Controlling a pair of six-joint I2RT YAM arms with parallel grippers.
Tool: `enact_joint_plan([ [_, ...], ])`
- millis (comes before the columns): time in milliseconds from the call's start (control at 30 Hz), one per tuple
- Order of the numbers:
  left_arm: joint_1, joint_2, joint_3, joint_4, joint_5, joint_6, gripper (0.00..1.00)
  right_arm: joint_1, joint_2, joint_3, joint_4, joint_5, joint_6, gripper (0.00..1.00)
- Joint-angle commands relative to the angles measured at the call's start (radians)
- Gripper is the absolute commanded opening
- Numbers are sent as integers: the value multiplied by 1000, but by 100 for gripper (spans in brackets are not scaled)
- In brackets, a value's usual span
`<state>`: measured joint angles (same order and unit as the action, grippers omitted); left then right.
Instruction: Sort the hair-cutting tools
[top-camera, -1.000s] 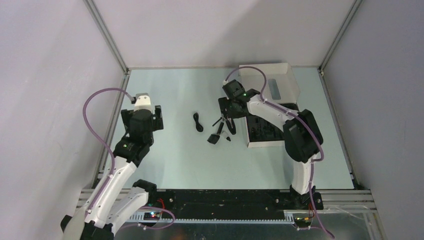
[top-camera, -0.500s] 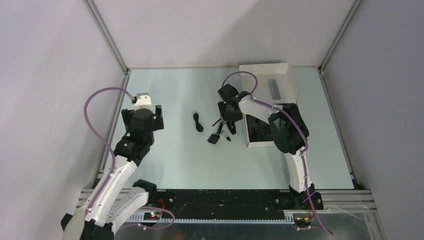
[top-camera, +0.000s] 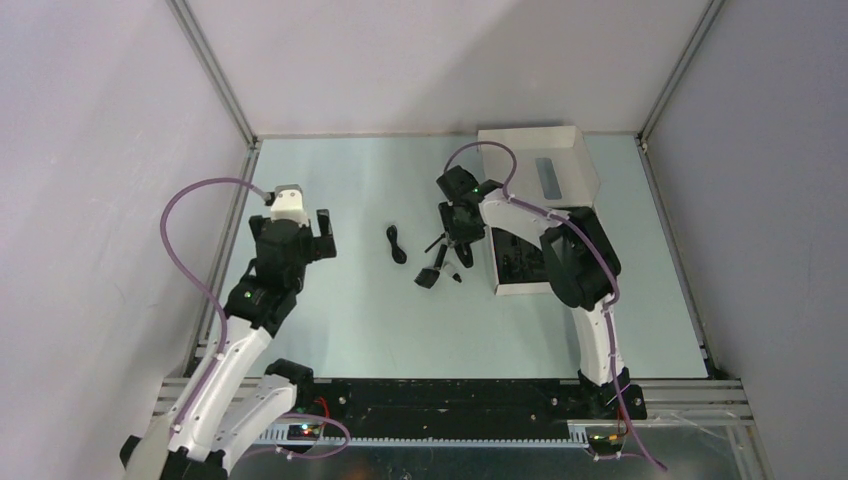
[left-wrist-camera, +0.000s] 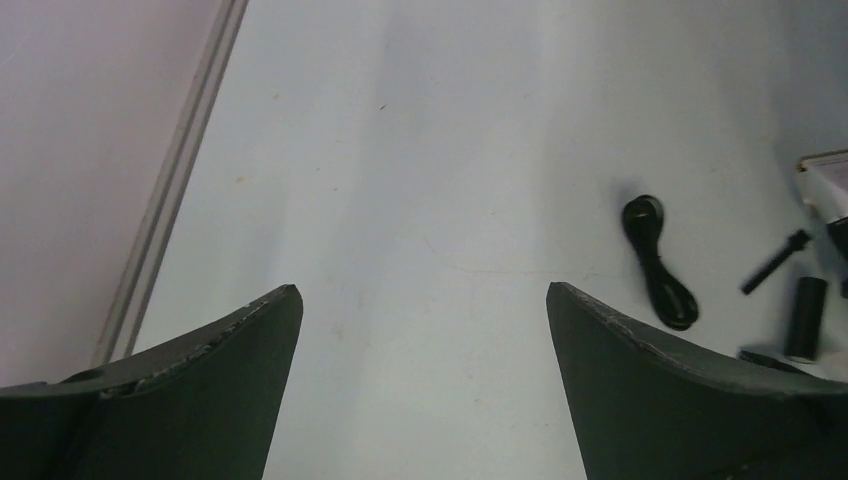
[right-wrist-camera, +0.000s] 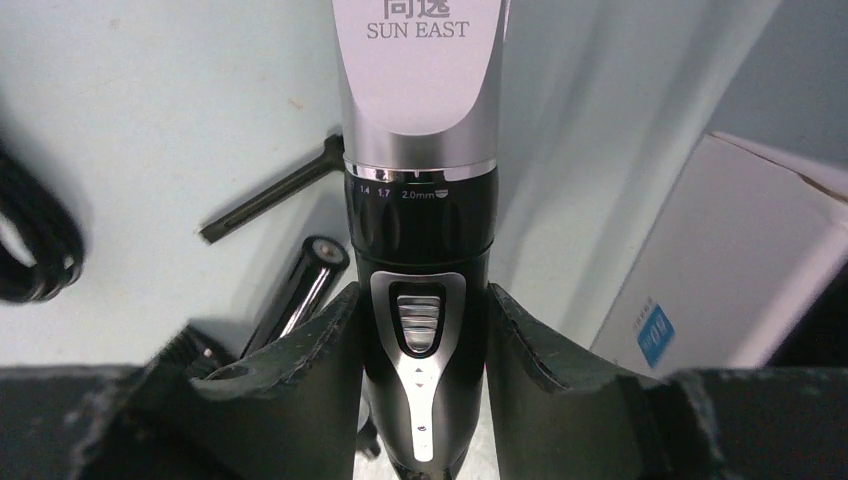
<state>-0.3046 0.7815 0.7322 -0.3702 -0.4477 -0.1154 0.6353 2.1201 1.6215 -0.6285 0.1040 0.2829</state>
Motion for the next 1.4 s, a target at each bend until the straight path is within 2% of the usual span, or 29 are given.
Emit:
enact_joint_plan([
  [0, 7, -53, 28, 88, 82, -48, 100, -2, -182, 31, -11, -6, -21, 6],
  [300, 7, -24, 155, 185, 28, -8, 100, -78, -454, -65, -78, -9, -41, 4],
  [500, 7, 33, 182, 307, -43, 49, 100, -242, -618, -182, -150, -37, -57, 4],
  [667, 11, 65, 136, 418, -76, 88, 100, -404, -726, -306, -170, -49, -70, 4],
  [833, 7, 18, 69, 449, -80, 111, 100, -477, -745, -368, -159, -7, -76, 4],
  [1000, -20, 1, 40, 489, -107, 179, 100, -489, -699, -379, -127, 51, -115, 4],
  [1367, -45, -29, 6, 531, -126, 232, 100, -525, -599, -401, -86, 24, -160, 6],
])
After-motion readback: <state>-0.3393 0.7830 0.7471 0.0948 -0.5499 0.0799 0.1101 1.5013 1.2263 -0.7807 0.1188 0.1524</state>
